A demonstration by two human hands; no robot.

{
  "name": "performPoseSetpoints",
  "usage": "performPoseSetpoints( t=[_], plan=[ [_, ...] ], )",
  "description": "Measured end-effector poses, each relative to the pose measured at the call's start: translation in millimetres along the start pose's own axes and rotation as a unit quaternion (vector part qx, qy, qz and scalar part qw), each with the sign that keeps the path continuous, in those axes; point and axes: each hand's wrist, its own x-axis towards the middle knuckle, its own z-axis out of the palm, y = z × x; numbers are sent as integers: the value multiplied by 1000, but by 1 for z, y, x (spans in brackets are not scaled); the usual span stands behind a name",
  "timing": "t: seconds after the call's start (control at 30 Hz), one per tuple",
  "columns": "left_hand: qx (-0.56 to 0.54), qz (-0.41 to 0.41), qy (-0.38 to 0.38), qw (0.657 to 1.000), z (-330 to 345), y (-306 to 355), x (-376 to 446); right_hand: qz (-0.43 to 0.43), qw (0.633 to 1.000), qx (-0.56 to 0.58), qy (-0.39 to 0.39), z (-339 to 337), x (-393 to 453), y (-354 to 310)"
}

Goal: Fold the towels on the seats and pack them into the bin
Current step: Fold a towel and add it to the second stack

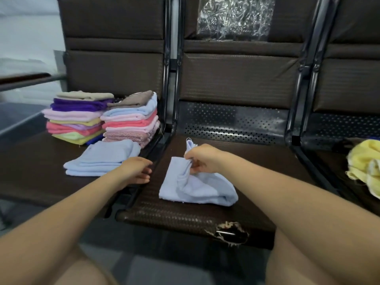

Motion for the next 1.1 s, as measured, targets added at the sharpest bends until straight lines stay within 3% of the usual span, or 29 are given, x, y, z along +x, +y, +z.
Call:
performPoseSetpoints(
  t=[0.1, 0.2, 0.33, 0.4, 0.47, 0.57, 0.63, 0.73, 0.83, 0.9, 0.97, 1.03, 1.1],
  plan=[
    [3, -2, -9, 1000, -5, 2, -1, 22, 996, 12, -83, 9, 2, 3],
    [23, -4, -13, 1000, 1, 7, 2, 18, 995, -38, -88, -6, 1, 5],
    [69, -7, -35, 997, 20, 12, 6, -32, 989, -144, 22, -44, -2, 11],
    [103, -4, -44, 994, 31, 16, 3, -29, 953, -286, 98, -64, 0, 15],
    [165, 5, -37, 986, 44, 20, -1, 21, 921, -370, 119, -79, -5, 22],
    [254, -9, -56, 966, 64, 24, -9, 127, 950, -285, 18, -83, -19, 35],
    [250, -30, -95, 963, 73, 19, -9, 127, 970, -205, -16, -77, -19, 46],
    [105, -3, -170, 980, 70, 11, -3, 96, 989, -106, 22, -64, -3, 53],
    [-49, -9, -224, 973, 53, 15, -6, 92, 994, -18, 56, -52, 9, 48],
    [-61, 26, -157, 985, 39, 24, -11, 62, 995, -9, 78, -39, 12, 39],
    [30, 81, -23, 996, 24, 34, -10, 23, 995, -29, 96, -21, 17, 28],
    [102, 129, 94, 982, 7, 45, -6, -10, 994, -35, 103, -2, 24, 13],
    [63, 133, 129, 981, -21, 53, 1, -38, 994, -49, 93, 26, 35, -6]
  ],
)
